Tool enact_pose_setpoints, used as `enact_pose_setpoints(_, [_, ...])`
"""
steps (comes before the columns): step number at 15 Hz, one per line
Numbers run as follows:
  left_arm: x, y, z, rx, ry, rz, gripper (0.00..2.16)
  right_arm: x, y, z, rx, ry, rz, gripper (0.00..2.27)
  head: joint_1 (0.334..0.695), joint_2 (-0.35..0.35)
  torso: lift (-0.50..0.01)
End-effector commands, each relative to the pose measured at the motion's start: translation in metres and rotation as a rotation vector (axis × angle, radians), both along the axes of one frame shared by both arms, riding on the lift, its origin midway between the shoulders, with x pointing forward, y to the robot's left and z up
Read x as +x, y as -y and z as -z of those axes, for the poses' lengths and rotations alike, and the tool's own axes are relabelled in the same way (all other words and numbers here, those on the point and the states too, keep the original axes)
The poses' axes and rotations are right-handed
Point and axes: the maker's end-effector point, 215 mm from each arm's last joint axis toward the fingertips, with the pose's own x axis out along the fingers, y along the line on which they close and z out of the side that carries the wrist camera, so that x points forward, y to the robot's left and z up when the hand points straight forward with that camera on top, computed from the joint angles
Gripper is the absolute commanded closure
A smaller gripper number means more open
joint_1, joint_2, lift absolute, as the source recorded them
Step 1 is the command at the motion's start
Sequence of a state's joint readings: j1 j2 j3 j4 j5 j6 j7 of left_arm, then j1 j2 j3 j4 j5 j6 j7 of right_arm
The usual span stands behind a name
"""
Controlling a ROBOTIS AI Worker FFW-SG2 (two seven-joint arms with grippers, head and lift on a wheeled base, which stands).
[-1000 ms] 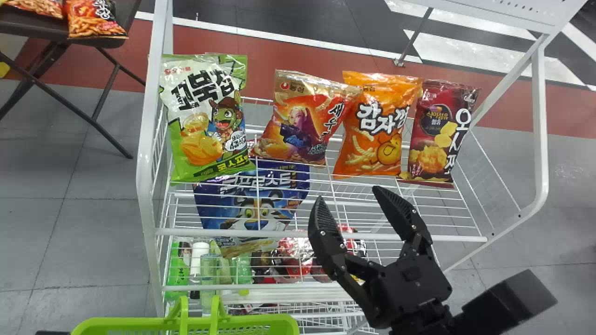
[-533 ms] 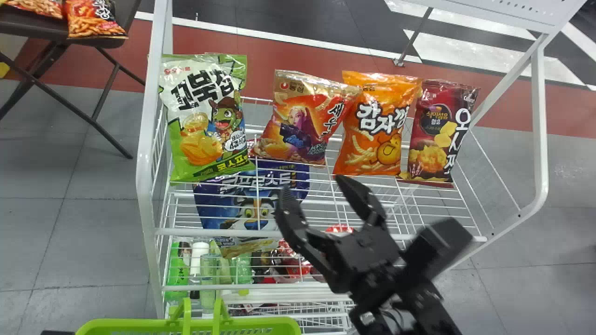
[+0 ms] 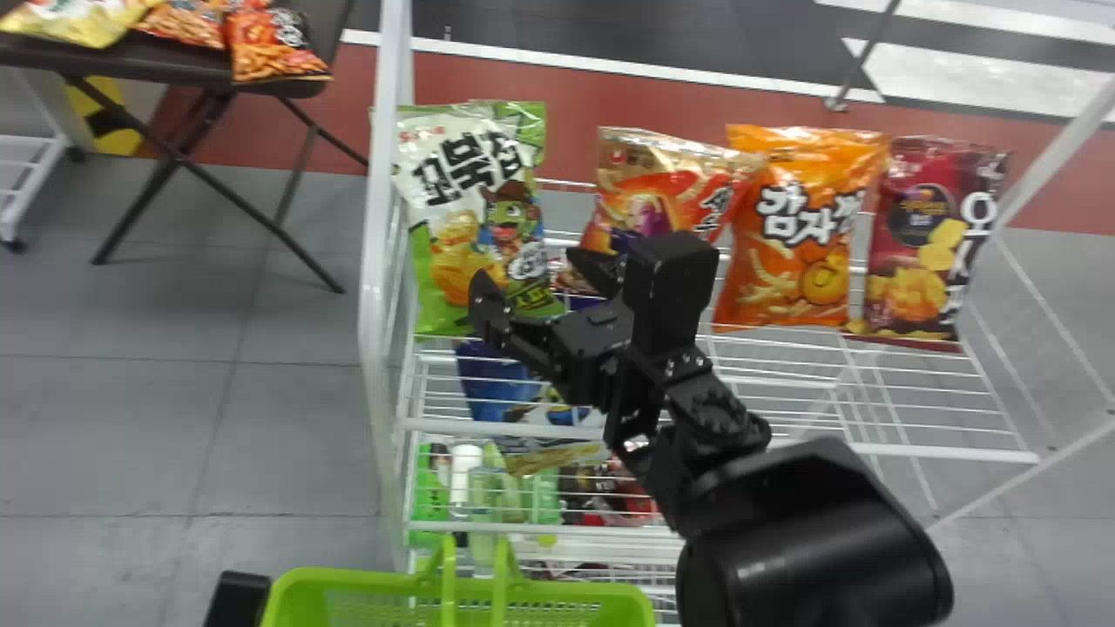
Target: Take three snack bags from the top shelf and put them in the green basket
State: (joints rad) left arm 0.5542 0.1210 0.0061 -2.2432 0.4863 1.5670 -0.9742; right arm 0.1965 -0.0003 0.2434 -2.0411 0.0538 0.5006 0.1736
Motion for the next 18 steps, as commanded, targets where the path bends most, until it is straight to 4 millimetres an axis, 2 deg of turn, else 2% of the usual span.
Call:
enact_pose_setpoints(1, [0.006,0.000,-0.001,0.000,0.008,0.001,1.57,0.026,-0.012,0.010,-0.038,-0.010,-0.012,0.14,0.695,-0.098,-0.028])
enact_pose_setpoints(4, [0.012,-0.004,0.001,-0.002,0.006,-0.005,1.57,0.056,-0.007,0.021,-0.060,-0.029,0.004,0.14,0.695,-0.077,-0.028])
enact_pose_setpoints(5, [0.013,-0.004,0.002,-0.002,0.004,-0.006,1.55,0.065,-0.006,0.027,-0.069,-0.055,-0.006,0.21,0.695,-0.072,-0.028])
enact_pose_setpoints(6, [0.014,-0.005,0.003,-0.002,0.001,-0.008,1.55,0.066,-0.010,0.037,-0.071,-0.099,-0.036,0.49,0.695,-0.068,-0.028])
enact_pose_setpoints(7, [0.016,-0.004,0.005,-0.001,0.000,-0.008,1.55,0.065,-0.016,0.041,-0.050,-0.129,-0.070,0.95,0.695,-0.066,-0.028])
enact_pose_setpoints(9, [0.018,-0.004,0.004,-0.005,0.000,-0.009,1.55,0.061,-0.020,0.049,-0.029,-0.178,-0.104,1.64,0.695,-0.047,-0.028])
enact_pose_setpoints(10, [0.020,-0.003,0.004,-0.005,0.004,-0.010,1.55,0.052,-0.019,0.059,-0.029,-0.209,-0.104,2.01,0.695,-0.043,-0.028])
enact_pose_setpoints(11, [0.020,-0.003,0.004,-0.005,0.004,-0.010,1.55,0.045,-0.020,0.058,-0.025,-0.203,-0.104,2.15,0.695,-0.043,-0.028])
enact_pose_setpoints(12, [0.021,-0.004,0.003,-0.005,0.007,-0.009,1.55,0.037,-0.019,0.052,-0.018,-0.191,-0.103,2.24,0.695,-0.044,-0.028])
enact_pose_setpoints(14, [0.022,-0.005,0.003,-0.003,0.010,-0.010,1.55,0.022,-0.018,0.032,-0.003,-0.151,-0.098,2.24,0.695,-0.047,-0.028])
enact_pose_setpoints(16, [0.026,-0.007,0.002,0.000,0.019,-0.015,1.55,0.007,-0.004,0.008,-0.023,-0.108,-0.067,2.24,0.695,-0.051,-0.028])
enact_pose_setpoints(18, [0.028,-0.009,0.001,0.001,0.024,-0.019,1.55,-0.020,0.013,0.004,-0.050,-0.161,-0.034,2.24,0.695,-0.063,-0.028])
